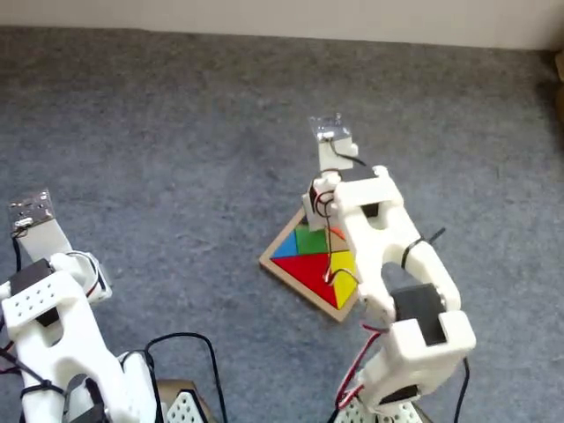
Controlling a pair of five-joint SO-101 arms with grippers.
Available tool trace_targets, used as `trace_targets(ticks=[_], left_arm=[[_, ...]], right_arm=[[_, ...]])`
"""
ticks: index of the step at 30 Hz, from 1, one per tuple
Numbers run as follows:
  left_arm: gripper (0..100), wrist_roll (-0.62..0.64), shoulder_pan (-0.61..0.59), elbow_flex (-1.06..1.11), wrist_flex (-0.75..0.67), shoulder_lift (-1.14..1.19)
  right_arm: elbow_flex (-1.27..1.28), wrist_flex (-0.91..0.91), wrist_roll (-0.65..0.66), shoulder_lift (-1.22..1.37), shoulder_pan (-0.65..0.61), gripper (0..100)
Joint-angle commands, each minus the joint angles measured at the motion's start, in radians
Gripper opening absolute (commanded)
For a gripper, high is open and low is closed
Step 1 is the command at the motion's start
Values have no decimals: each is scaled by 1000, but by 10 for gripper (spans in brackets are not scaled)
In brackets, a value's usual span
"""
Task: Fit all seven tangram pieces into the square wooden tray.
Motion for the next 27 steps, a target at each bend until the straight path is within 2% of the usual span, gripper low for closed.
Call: trace_targets(ticks=[1, 9, 19, 27], left_arm=[[178, 8, 13, -44, -9, -10], [178, 8, 13, -44, -9, -10], [178, 8, 13, -44, -9, -10], [178, 8, 13, -44, -9, -10]], right_arm=[[-36, -16, -8, 15, 8, 5], [-36, -12, -8, 1, -21, 5], [-30, -12, -8, -231, -16, 5], [-36, -101, -8, -127, 53, 5]])
